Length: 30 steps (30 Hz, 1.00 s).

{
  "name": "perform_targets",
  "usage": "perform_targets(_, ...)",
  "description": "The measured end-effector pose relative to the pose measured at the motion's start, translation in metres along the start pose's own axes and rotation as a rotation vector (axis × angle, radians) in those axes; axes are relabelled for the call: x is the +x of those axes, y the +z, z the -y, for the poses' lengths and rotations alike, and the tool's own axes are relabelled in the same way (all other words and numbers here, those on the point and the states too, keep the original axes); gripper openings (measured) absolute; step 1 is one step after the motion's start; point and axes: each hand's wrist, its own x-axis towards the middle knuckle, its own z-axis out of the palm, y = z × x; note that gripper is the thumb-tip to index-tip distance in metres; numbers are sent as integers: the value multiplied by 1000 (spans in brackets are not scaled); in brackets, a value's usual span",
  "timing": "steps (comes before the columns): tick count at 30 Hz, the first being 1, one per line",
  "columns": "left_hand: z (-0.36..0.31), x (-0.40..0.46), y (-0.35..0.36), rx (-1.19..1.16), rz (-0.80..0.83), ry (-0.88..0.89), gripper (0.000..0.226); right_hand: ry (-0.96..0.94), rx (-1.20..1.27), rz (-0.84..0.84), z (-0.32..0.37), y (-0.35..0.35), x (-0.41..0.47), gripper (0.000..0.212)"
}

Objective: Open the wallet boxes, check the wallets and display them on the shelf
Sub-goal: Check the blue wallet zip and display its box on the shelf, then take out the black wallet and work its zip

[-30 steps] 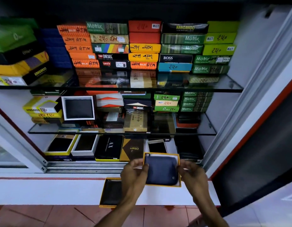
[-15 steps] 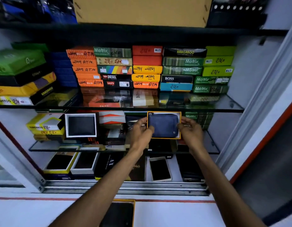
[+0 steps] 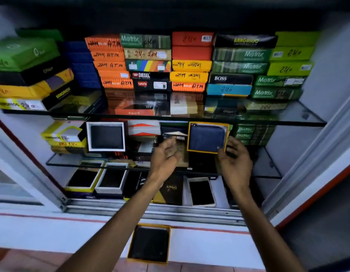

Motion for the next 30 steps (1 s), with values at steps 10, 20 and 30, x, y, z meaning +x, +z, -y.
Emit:
perform_targets(10,161,-121,-82,175,-218,-595,29,191,-529,846,-104,62,-179,21)
perform_targets(20,193,-141,-84,76,-233,-795,28,320,-810,877,-119,101,-195,53)
perform_targets(30,178,-140,-85,-148,-253,-842,45,509,-490,748,-116,106,-184,48)
